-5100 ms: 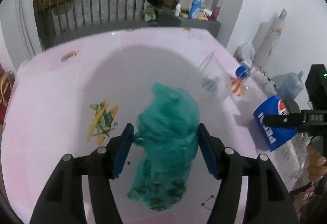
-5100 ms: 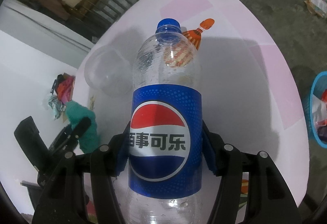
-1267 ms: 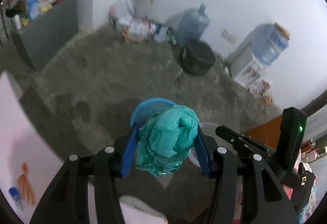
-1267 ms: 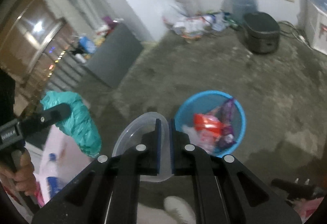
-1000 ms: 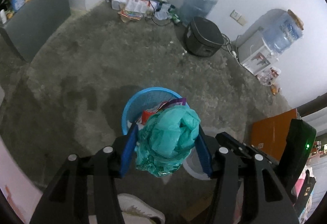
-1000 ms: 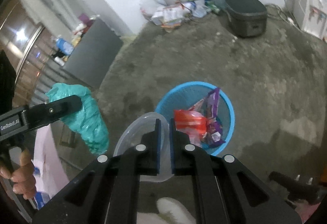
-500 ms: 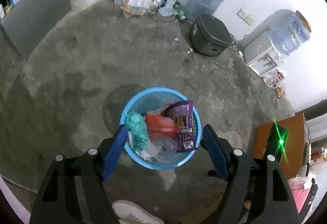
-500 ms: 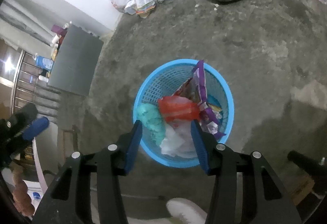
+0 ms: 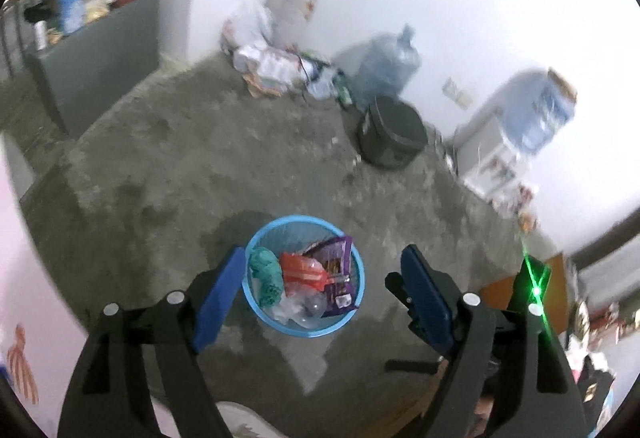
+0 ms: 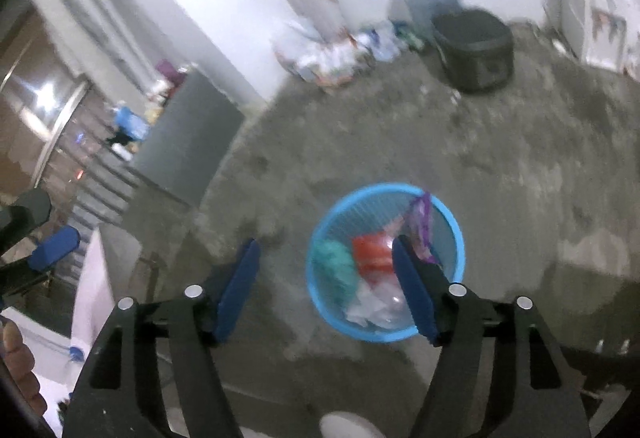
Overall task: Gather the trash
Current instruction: 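Open both tools over the blue wastebasket to drop the bag and cup, then move the left tool to the Pepsi bottle on the table and grasp it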
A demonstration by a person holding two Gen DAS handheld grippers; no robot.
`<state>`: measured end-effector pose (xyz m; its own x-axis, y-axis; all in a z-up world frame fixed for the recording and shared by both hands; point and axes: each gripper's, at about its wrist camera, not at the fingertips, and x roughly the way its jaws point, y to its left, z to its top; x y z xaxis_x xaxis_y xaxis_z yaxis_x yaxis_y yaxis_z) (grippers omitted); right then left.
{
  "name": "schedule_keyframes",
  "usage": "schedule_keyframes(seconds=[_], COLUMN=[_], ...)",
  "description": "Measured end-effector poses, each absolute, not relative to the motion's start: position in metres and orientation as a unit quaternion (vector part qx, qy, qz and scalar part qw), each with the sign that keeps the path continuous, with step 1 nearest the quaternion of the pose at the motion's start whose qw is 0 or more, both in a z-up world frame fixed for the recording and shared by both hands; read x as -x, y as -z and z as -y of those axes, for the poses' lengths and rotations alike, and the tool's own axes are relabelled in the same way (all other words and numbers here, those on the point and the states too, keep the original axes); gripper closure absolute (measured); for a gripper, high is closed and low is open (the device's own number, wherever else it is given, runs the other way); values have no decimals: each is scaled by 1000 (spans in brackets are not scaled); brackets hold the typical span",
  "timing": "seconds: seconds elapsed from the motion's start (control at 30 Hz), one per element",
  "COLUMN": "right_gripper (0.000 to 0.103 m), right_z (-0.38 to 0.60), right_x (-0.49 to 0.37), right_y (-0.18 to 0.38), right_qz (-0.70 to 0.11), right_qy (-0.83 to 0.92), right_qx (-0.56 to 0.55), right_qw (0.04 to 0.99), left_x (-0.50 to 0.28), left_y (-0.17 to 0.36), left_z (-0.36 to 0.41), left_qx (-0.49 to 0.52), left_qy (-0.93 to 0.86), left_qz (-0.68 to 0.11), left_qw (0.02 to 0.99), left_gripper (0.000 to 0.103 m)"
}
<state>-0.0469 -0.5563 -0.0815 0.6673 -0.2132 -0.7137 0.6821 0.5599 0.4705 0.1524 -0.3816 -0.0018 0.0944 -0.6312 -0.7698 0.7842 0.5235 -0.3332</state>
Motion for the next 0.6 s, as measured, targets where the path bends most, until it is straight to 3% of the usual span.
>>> schedule_keyframes(seconds=[0.37, 0.6], right_gripper=[10, 8], right_z=[463, 413], right_x=[42, 37], right_y=[-28, -49], right_qz=[-229, -223], right_qy=[212, 150], right_qx=[-216, -177], right_qw=[925, 947], left_x=[-123, -116], left_y=[-79, -89], left_z=[224, 130], left_qx=[25, 61], left_qy=[465, 414], left_qz=[-393, -356], left_qw=[793, 835], left_gripper=[19, 17])
